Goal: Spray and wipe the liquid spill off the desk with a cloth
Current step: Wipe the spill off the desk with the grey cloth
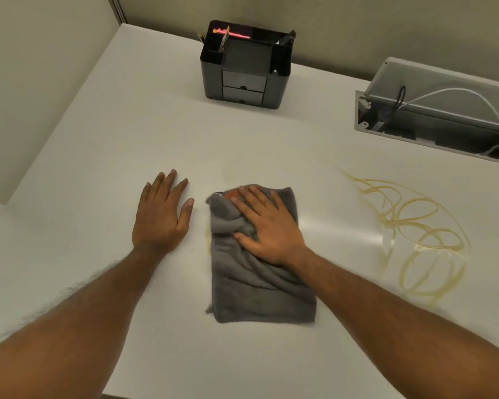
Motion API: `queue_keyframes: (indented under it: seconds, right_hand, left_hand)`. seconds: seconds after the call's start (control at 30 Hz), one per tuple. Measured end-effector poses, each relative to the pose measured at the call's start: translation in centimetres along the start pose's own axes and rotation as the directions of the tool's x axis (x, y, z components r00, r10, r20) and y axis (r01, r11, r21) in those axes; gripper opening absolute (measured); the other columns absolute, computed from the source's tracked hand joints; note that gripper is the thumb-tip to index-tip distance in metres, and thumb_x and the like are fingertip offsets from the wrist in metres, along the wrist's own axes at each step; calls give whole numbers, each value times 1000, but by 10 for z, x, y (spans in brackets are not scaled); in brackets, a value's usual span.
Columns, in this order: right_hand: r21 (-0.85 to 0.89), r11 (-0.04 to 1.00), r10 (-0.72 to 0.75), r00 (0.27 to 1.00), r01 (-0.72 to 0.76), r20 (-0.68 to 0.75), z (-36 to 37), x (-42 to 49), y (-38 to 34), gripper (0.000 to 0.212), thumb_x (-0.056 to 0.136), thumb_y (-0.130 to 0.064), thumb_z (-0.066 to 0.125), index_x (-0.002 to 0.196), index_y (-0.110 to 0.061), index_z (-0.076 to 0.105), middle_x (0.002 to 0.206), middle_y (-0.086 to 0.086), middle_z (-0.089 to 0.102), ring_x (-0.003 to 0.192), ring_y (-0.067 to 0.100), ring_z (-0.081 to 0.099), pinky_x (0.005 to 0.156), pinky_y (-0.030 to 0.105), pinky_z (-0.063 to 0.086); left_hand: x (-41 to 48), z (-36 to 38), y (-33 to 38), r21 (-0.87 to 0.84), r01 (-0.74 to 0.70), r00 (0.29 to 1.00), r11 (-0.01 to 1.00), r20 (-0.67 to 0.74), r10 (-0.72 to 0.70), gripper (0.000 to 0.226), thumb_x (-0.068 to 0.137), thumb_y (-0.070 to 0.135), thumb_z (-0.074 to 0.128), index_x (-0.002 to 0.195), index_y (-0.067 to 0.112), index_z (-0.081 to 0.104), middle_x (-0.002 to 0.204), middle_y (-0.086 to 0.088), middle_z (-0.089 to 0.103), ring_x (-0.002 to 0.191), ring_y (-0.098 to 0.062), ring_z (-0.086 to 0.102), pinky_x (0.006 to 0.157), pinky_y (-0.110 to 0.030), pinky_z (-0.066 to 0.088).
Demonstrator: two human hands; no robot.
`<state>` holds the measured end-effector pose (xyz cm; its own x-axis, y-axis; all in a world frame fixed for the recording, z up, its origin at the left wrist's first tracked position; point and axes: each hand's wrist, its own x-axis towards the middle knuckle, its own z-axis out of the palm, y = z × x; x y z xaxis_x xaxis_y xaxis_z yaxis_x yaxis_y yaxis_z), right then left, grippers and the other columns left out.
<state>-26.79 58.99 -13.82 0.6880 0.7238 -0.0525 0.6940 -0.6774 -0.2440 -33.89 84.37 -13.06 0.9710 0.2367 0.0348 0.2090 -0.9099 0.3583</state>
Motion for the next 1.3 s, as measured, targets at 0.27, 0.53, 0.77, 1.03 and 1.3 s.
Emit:
queue_keyframes:
  seconds: [0.27, 0.53, 0.77, 1.03, 1.3]
  right_hand:
    - [-11, 942, 334, 941, -335, -57, -16, 18, 42, 70, 95, -57, 27, 158, -30, 11, 166, -2, 11, 153, 18, 7, 123, 52, 4]
    - [34, 997, 62, 998, -63, 27, 3, 17, -35, 59, 98, -50, 30, 155, -37, 20, 166, -2, 14, 153, 19, 6, 119, 62, 3]
    - [60, 987, 151, 987, -147, -53, -11, -43, 20, 60, 93, -39, 34, 152, -33, 33, 163, -5, 25, 152, 14, 15, 122, 50, 5]
    - [-15, 968, 251, 968, -251, -9, 4, 39, -42, 81, 89, -73, 30, 157, -33, 12, 166, 4, 9, 153, 25, 3, 117, 65, -1]
    - [31, 998, 48, 998, -47, -43, 18, -52, -50, 66, 94, -60, 39, 154, -40, 22, 166, -2, 15, 154, 17, 6, 122, 54, 0]
  left_hand:
    - [1, 0, 3, 26, 15, 1000, 1000, -1, -15, 58, 96, 42, 37, 147, 16, 46, 161, -8, 34, 151, -29, 26, 125, -45, 15]
    - [0, 0, 1, 8, -2, 1000, 1000, 20, 2, 60, 95, 43, 37, 149, 17, 43, 162, -8, 32, 152, -29, 24, 125, -45, 14]
    - [0, 1, 1, 26, 8, 1000, 1000, -2, -8, 59, 96, 43, 36, 149, 18, 43, 162, -7, 32, 152, -28, 25, 126, -44, 14]
    - [1, 3, -1, 13, -4, 1000, 1000, -4, 4, 61, 95, 44, 37, 149, 17, 43, 162, -8, 32, 151, -30, 25, 125, -46, 14]
    - [1, 6, -4, 23, -16, 1000, 1000, -20, 16, 59, 96, 43, 37, 148, 16, 43, 162, -8, 32, 151, -30, 24, 125, -46, 15]
